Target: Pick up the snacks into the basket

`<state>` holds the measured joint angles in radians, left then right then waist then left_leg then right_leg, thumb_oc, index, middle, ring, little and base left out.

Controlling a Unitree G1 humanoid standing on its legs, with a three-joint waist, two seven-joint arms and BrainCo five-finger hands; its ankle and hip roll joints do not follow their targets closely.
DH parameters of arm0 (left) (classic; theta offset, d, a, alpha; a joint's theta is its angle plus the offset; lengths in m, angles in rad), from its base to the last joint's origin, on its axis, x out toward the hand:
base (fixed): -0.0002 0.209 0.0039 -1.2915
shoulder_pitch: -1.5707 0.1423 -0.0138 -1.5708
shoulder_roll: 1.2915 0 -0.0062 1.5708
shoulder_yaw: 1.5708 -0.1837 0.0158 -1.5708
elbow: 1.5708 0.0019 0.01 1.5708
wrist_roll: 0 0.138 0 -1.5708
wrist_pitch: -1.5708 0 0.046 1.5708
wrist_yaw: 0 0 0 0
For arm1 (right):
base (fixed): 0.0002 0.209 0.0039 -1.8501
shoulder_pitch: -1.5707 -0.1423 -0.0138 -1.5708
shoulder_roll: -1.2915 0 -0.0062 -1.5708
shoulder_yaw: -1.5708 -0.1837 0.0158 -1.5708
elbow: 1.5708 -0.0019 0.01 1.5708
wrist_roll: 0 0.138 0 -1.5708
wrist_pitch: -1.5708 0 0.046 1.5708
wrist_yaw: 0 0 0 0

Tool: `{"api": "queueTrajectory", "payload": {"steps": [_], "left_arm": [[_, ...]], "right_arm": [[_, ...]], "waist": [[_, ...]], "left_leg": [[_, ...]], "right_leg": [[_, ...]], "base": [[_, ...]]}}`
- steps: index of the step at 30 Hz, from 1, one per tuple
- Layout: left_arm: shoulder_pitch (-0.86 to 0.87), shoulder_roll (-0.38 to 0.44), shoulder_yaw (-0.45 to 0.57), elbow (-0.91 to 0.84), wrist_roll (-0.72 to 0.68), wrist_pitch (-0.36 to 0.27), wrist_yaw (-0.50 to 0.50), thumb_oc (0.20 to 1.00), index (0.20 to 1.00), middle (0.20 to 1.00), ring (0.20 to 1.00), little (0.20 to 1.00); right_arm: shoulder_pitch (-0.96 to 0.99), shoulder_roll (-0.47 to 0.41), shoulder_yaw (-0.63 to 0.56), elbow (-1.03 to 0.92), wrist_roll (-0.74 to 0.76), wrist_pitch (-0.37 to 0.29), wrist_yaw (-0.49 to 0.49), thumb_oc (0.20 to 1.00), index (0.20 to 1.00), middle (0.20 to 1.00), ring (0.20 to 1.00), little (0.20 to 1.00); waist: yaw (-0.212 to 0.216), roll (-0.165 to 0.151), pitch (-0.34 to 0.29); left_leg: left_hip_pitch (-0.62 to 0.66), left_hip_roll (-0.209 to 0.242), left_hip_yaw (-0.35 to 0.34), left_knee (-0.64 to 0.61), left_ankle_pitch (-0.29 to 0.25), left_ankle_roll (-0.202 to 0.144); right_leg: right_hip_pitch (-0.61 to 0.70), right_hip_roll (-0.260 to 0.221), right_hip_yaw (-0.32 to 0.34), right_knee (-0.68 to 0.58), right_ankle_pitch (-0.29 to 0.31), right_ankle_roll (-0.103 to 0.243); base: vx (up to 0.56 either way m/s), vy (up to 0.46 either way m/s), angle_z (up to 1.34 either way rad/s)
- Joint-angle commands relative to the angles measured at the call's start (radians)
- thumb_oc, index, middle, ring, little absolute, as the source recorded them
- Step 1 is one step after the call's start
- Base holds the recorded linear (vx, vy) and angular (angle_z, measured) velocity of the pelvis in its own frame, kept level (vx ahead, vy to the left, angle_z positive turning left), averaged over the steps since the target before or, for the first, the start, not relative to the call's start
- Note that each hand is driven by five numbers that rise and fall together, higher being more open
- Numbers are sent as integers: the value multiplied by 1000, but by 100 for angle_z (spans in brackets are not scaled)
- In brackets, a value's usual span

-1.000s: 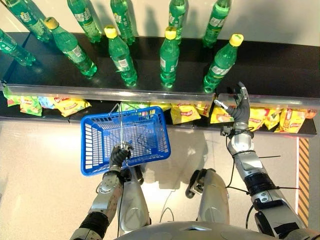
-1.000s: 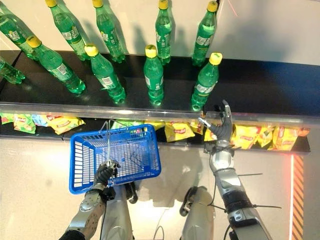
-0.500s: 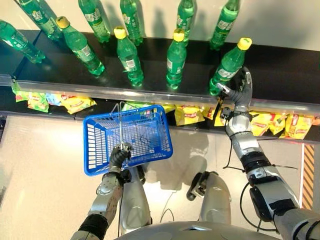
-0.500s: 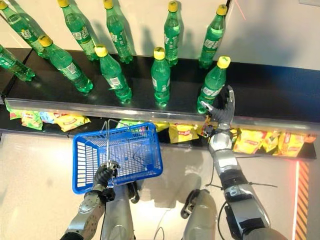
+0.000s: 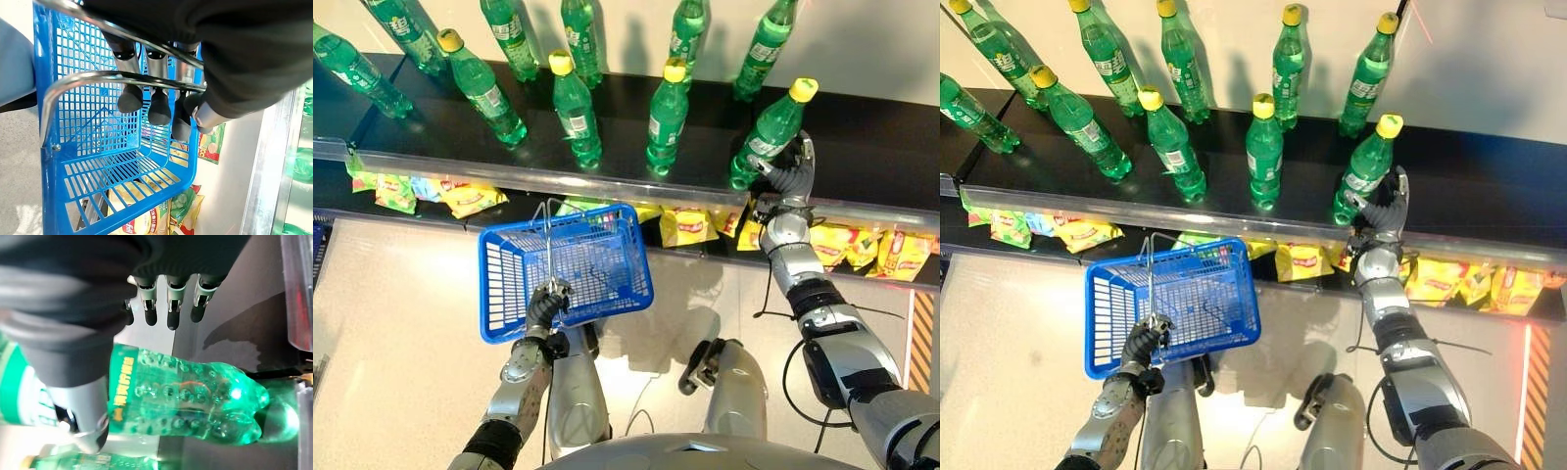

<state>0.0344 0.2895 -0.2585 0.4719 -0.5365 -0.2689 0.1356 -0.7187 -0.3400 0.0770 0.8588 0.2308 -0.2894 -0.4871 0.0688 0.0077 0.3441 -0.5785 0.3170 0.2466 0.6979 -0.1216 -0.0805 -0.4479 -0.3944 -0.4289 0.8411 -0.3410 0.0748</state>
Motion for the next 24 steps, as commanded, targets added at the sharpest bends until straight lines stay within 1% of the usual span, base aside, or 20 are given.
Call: {"api": "queueTrajectory", "payload": {"steps": [1,8,14,21,22,24], "left_arm": [[9,35,-55,-166,-20,-81,-35,200,200,200,200,200],[11,38,-60,-166,-32,-75,-38,200,200,200,200,200],[9,43,-67,-165,-34,-76,-41,200,200,200,200,200],[1,49,-73,-159,-33,-77,-42,200,200,200,200,200],[2,50,-75,-157,-35,-77,-45,200,200,200,200,200],[3,50,-77,-154,-36,-76,-46,200,200,200,200,200]], "right_arm": [[-101,-76,23,59,36,-22,17,1000,1000,1000,1000,1000],[-179,-94,60,182,63,-5,47,1000,1000,1000,1000,1000],[-228,-102,72,243,82,3,64,1000,1000,1000,1000,1000],[-279,-120,93,291,96,10,80,1000,1000,1000,1000,1000],[-291,-128,90,306,106,10,83,200,200,200,200,200],[-295,-134,88,310,119,7,84,200,200,200,200,200]], "waist": [[34,25,-41],[47,29,-37],[56,36,-32],[63,36,-29],[66,37,-28],[68,38,-27]], "left_leg": [[53,-28,68,70,-124,30],[50,-32,61,65,-114,27],[54,-32,57,67,-112,27],[53,-35,49,69,-108,30],[53,-35,46,70,-109,30],[54,-35,46,68,-108,30]], "right_leg": [[17,46,-67,-66,61,22],[28,51,-74,-71,61,18],[34,51,-75,-70,63,18],[38,53,-77,-68,64,20],[39,53,-80,-65,63,21],[41,53,-82,-65,62,21]], "base": [[-16,-9,4],[-23,-11,6],[-2,-2,1],[0,0,0],[0,0,0],[0,0,0]]}}
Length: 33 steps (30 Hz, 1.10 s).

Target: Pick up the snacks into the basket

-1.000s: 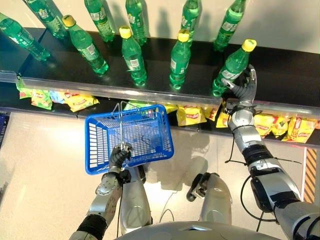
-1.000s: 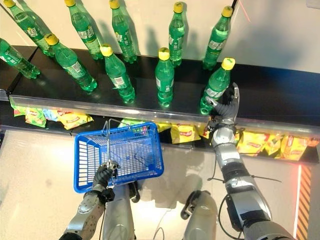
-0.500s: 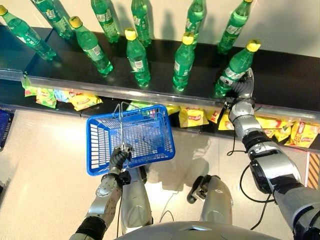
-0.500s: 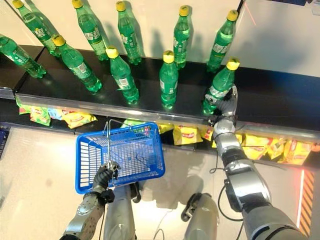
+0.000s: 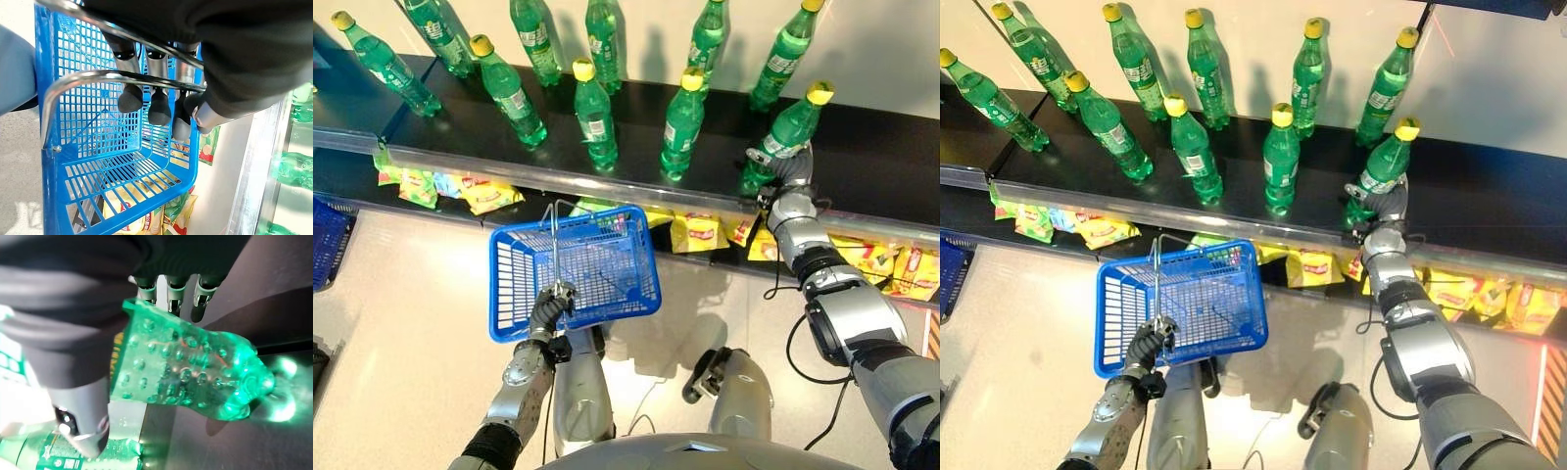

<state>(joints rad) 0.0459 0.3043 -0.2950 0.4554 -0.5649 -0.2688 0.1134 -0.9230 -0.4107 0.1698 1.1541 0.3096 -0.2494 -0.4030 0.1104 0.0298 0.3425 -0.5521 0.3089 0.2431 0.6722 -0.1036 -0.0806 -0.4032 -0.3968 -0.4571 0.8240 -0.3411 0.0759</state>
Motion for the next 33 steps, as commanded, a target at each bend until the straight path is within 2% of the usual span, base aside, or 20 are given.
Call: {"api": "queueTrajectory", "payload": {"steps": [1,11,16,19,20,24,26,27,28,29,30,31,32,33], "left_arm": [[-9,37,-41,-137,-7,-74,-24,200,200,200,200,200],[-26,35,-35,-134,2,-75,-14,200,200,200,200,200],[-32,17,-15,-135,-19,-78,-4,200,200,200,200,200],[-36,2,8,-134,-22,-85,9,200,200,200,200,200],[-35,2,8,-134,-22,-85,9,200,200,200,200,200],[-41,-10,39,-138,-7,-97,25,200,200,200,200,200],[-42,-8,42,-146,-1,-97,27,200,200,200,200,200],[-43,-6,50,-169,13,-101,34,200,200,200,200,200],[-44,-4,56,-187,22,-104,38,200,200,200,200,200],[-40,0,60,-201,33,-104,41,200,200,200,200,200],[-38,3,62,-214,42,-104,43,200,200,200,200,200],[-30,5,65,-236,42,-103,41,200,200,200,200,200],[-28,6,66,-250,41,-102,40,200,200,200,200,200],[-21,8,68,-271,35,-99,39,200,200,200,200,200]], "right_arm": [[-89,-65,-7,7,48,-35,0,200,200,200,200,200],[-40,-56,-20,-75,44,-47,-21,200,200,200,200,200],[15,-43,-32,-192,5,-53,-48,200,200,200,200,200],[103,-16,-59,-375,-35,-74,-81,200,200,200,200,200],[103,-15,-59,-376,-35,-74,-82,200,200,200,200,200],[227,-15,-105,-645,-141,-97,-112,200,200,200,200,200],[257,-11,-116,-694,-166,-96,-116,200,200,200,200,200],[310,-6,-143,-804,-216,-107,-129,200,200,200,200,200],[334,-5,-152,-849,-237,-114,-128,200,200,200,200,200],[364,3,-159,-908,-255,-117,-126,200,200,200,200,200],[390,11,-162,-959,-261,-128,-115,200,200,200,200,200],[415,21,-161,-998,-263,-130,-101,200,200,200,200,200],[430,30,-153,-1032,-257,-132,-84,200,200,200,200,200],[450,46,-136,-1076,-241,-133,-59,200,200,200,200,200]], "waist": [[26,15,-24],[15,3,-19],[2,-2,-16],[-8,-9,-22],[-8,-10,-22],[-22,-21,-23],[-24,-22,-23],[-31,-26,-26],[-34,-28,-25],[-34,-30,-26],[-36,-33,-23],[-36,-36,-23],[-36,-39,-19],[-36,-42,-17]], "left_leg": [[30,-28,49,92,-126,31],[64,-28,60,77,-130,31],[91,-27,74,66,-131,32],[126,-28,82,49,-132,35],[127,-29,83,48,-132,35],[158,-31,87,30,-133,36],[161,-30,89,28,-132,36],[166,-31,90,18,-127,37],[161,-29,102,7,-103,49],[166,-29,88,17,-125,36],[160,-28,101,6,-102,49],[165,-29,89,15,-123,35],[158,-27,101,6,-101,48],[161,-28,89,16,-121,36]], "right_leg": [[-2,55,-55,-48,62,21],[18,54,-49,-60,73,26],[37,54,-45,-73,84,30],[64,58,-38,-92,94,34],[65,58,-38,-92,94,34],[95,60,-34,-114,100,39],[98,60,-36,-116,99,40],[99,63,-40,-118,99,39],[95,61,-54,-131,115,24],[98,64,-41,-119,95,37],[93,64,-58,-132,112,23],[94,67,-44,-121,94,37],[89,65,-60,-135,115,23],[90,69,-47,-126,100,37]], "base": [[0,0,0],[4,9,4],[0,0,0],[25,10,-5],[37,2,-3],[10,-2,-2],[0,0,0],[-43,-3,2],[0,0,0],[-46,-11,1],[81,-24,-2],[-55,-20,-2],[66,-26,-3],[-71,-16,0]]}}
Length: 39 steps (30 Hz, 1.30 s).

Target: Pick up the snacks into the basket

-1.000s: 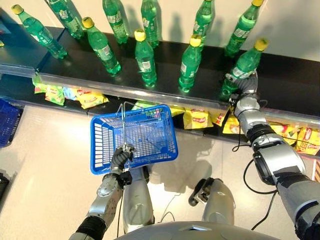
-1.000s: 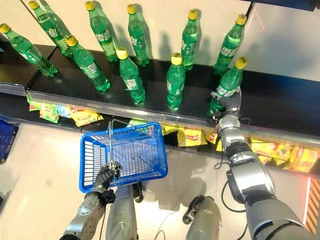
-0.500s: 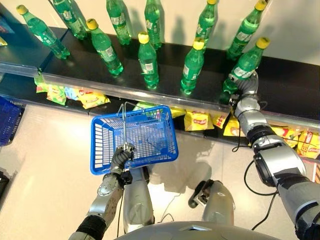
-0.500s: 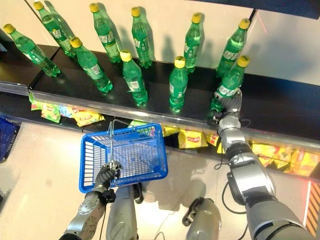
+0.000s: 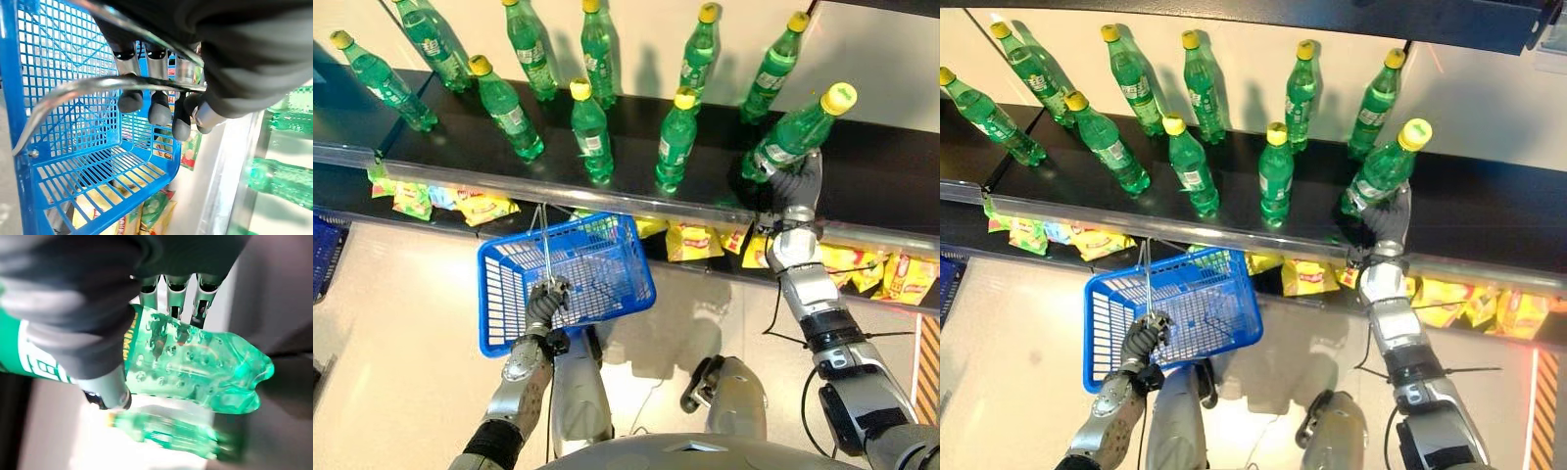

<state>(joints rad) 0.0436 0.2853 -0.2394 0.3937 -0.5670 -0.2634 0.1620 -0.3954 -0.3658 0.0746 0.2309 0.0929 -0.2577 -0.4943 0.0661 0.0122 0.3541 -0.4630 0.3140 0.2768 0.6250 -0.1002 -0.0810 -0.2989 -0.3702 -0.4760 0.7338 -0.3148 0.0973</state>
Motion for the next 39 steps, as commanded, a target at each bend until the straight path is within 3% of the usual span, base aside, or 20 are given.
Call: {"api": "queueTrajectory", "payload": {"steps": [1,5,6,7,8,9,10,12,21,24,30,39], "left_arm": [[-13,30,14,-228,35,-101,-11,200,200,200,200,200],[14,44,24,-286,27,-92,-16,200,200,200,200,200],[25,53,25,-314,29,-89,-18,200,200,200,200,200],[27,59,27,-324,32,-89,-19,200,200,200,200,200],[33,62,30,-334,33,-89,-19,200,200,200,200,200],[30,65,31,-338,34,-91,-18,200,200,200,200,200],[31,68,32,-343,33,-91,-16,200,200,200,200,200],[34,77,36,-353,38,-92,-15,200,200,200,200,200],[25,90,61,-390,44,-97,6,200,200,200,200,200],[23,97,68,-415,29,-97,6,200,200,200,200,200],[7,109,45,-435,7,-86,-16,200,200,200,200,200],[-42,97,-25,-437,-38,-83,-43,200,200,200,200,200]], "right_arm": [[-59,6,-27,-192,-10,-128,60,200,200,200,200,200],[0,20,16,-294,26,-128,132,200,200,200,200,200],[46,24,47,-345,56,-131,178,200,200,200,200,200],[67,25,63,-364,65,-129,200,200,200,200,200,200],[90,25,84,-383,82,-127,228,200,200,200,200,200],[103,23,100,-394,93,-126,246,200,200,200,200,200],[115,22,118,-402,103,-124,261,200,200,200,200,200],[130,18,148,-411,112,-116,290,200,200,200,200,200],[110,52,238,-379,185,-105,335,200,200,200,200,200],[68,74,302,-357,254,-93,376,200,200,200,200,200],[-27,156,413,-182,347,-51,418,200,200,200,200,200],[-265,360,423,289,353,-40,334,200,200,200,200,200]], "waist": [[9,-28,-24],[11,-40,-13],[14,-44,-4],[17,-49,1],[19,-53,4],[23,-58,7],[27,-62,12],[37,-71,16],[74,-93,34],[105,-102,46],[148,-102,57],[224,-70,71]], "left_leg": [[66,-32,67,49,-100,49],[63,-33,63,31,-85,48],[65,-34,48,31,-98,33],[58,-34,59,13,-70,46],[62,-36,42,15,-86,32],[54,-36,51,-2,-59,44],[56,-35,37,8,-80,30],[51,-36,29,-2,-73,29],[47,-41,13,-26,-59,28],[43,-48,2,-44,-47,26],[37,-58,-13,-59,-36,26],[16,-77,-47,-68,-25,33]], "right_leg": [[-20,42,-42,-50,94,1],[-20,47,-47,-68,108,2],[-18,50,-40,-60,93,17],[-19,50,-59,-78,114,2],[-16,52,-49,-68,100,18],[-18,52,-68,-86,121,3],[-13,55,-58,-75,103,19],[-9,60,-70,-84,105,18],[5,65,-95,-109,124,18],[12,67,-115,-123,135,20],[23,71,-133,-136,140,18],[35,80,-164,-153,146,14]], "base": [[0,0,0],[-3,-28,1],[0,-32,2],[64,-52,6],[-63,-48,11],[62,-59,14],[5,-58,22],[47,-60,17],[5,-27,10],[13,-34,11],[8,-22,17],[-6,-19,16]]}}
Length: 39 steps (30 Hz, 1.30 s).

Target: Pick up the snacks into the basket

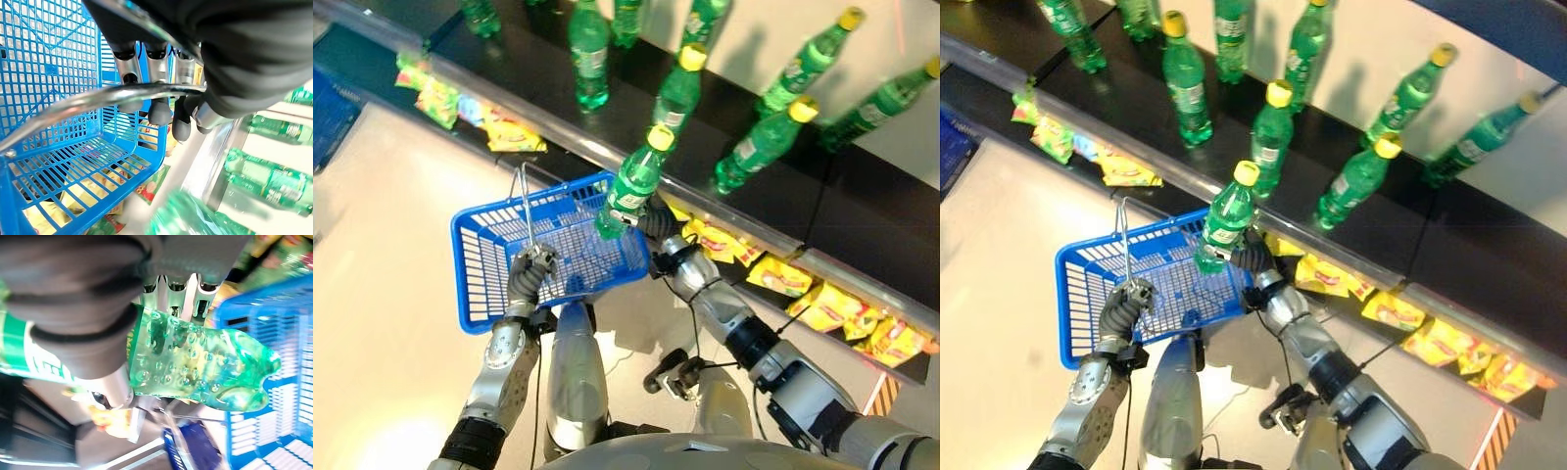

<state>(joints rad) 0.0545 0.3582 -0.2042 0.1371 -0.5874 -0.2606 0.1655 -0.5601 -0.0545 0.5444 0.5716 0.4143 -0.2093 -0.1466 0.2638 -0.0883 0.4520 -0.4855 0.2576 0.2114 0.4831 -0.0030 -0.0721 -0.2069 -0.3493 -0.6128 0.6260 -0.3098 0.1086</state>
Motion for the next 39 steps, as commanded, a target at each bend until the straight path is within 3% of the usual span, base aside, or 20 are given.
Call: {"api": "queueTrajectory", "payload": {"steps": [1,11,14,18,26,32,39], "left_arm": [[-58,23,-70,-182,-24,-85,-53,200,200,200,200,200],[-109,30,-157,-204,-89,-65,-109,200,200,200,200,200],[-131,33,-194,-261,-139,-52,-149,200,200,200,200,200],[-138,39,-221,-340,-194,-33,-187,200,200,200,200,200],[-170,38,-279,-396,-239,-5,-226,200,200,200,200,200],[-181,51,-298,-399,-263,10,-263,200,200,200,200,200],[-182,63,-304,-408,-276,24,-285,200,200,200,200,200]], "right_arm": [[-121,59,-43,-18,38,-83,-12,200,200,200,200,200],[-262,117,-65,330,-70,-41,-31,200,200,200,200,200],[-300,122,-50,483,-205,-8,-38,200,200,200,200,200],[-318,138,-74,617,-257,20,-38,200,200,200,200,200],[-323,123,-64,684,-351,46,-18,200,200,200,200,200],[-304,102,54,668,-526,48,40,200,200,200,200,200],[-322,125,98,679,-640,56,49,200,200,200,200,200]], "waist": [[35,34,-26],[94,66,-25],[114,83,-23],[128,99,-19],[153,119,0],[183,118,4],[203,119,1]], "left_leg": [[37,-24,13,71,-121,24],[15,-50,-28,64,-113,31],[6,-60,-43,60,-109,33],[-10,-70,-60,69,-109,35],[-43,-79,-88,104,-114,40],[-67,-94,-120,110,-109,43],[-77,-103,-130,110,-108,47]], "right_leg": [[-55,60,-34,-48,140,3],[-46,61,-65,-53,140,7],[-45,60,-78,-51,139,7],[-53,56,-93,-40,136,11],[-61,47,-111,-16,124,14],[-61,45,-142,-9,118,15],[-63,45,-156,-10,121,19]], "base": [[-1,-20,13],[3,-11,19],[-11,-4,25],[-8,-12,11],[-12,-20,11],[10,-27,22],[8,-3,10]]}}
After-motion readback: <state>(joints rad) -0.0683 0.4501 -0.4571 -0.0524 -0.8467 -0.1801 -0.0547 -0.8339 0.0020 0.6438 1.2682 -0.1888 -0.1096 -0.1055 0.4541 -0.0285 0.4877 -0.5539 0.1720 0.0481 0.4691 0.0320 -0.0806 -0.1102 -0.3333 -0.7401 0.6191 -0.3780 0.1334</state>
